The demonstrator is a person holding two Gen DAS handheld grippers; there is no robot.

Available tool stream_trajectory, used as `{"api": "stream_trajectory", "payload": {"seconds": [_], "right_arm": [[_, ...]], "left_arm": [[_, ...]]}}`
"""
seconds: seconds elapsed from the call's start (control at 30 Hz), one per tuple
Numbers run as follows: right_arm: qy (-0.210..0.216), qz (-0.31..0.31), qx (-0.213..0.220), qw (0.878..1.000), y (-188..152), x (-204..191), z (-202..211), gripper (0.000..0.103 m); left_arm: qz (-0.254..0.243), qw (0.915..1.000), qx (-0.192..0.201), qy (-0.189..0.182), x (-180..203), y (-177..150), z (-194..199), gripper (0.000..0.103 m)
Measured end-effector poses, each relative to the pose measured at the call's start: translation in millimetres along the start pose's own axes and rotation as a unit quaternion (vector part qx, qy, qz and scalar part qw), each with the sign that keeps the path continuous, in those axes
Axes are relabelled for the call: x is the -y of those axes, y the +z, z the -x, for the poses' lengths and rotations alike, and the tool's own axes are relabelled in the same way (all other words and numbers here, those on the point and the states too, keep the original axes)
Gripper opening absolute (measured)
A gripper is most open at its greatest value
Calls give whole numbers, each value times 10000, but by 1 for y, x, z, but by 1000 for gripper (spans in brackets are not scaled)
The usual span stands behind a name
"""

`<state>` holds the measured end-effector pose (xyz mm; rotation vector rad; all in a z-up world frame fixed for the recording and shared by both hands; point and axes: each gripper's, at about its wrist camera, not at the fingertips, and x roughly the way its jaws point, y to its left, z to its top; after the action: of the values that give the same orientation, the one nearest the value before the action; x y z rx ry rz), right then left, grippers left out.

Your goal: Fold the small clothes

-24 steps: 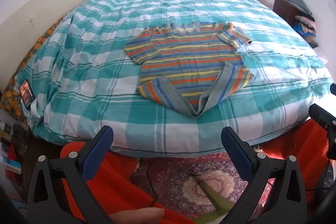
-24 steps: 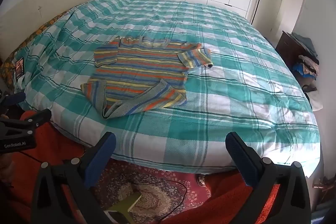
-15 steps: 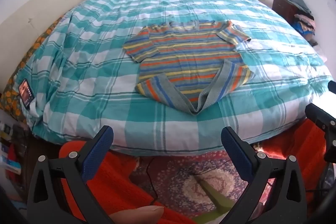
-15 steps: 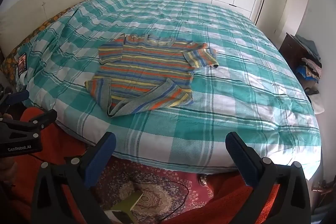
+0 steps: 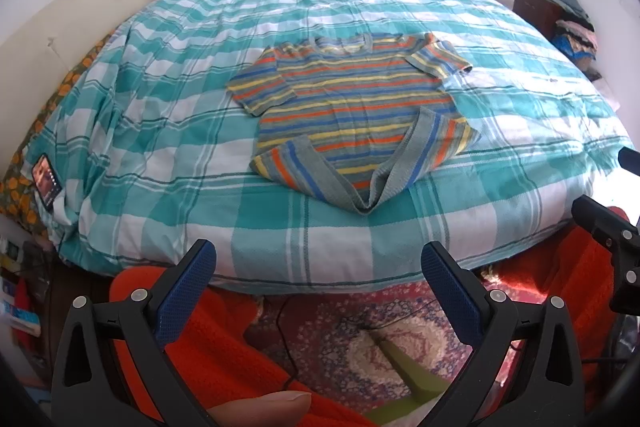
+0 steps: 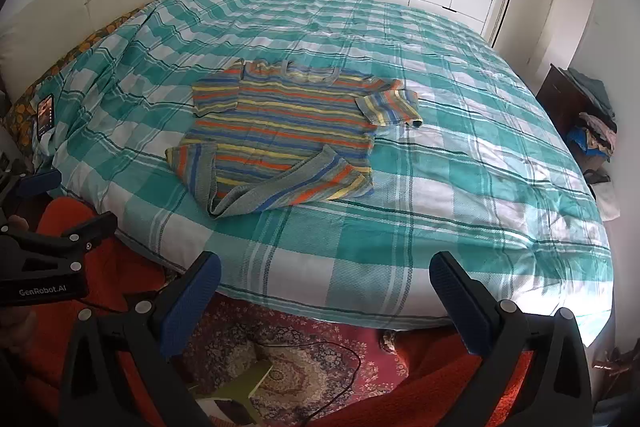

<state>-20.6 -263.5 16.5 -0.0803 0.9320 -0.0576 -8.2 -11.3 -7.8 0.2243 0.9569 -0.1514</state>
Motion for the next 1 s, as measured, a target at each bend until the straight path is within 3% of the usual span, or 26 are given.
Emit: {"api": "stream_trajectory", "payload": {"seconds": [1.0], "right_arm": [[-50, 60, -74, 9999, -7, -6, -6, 103]], "left_arm": [[2, 10000, -39, -11, 7, -4, 1, 102]]}}
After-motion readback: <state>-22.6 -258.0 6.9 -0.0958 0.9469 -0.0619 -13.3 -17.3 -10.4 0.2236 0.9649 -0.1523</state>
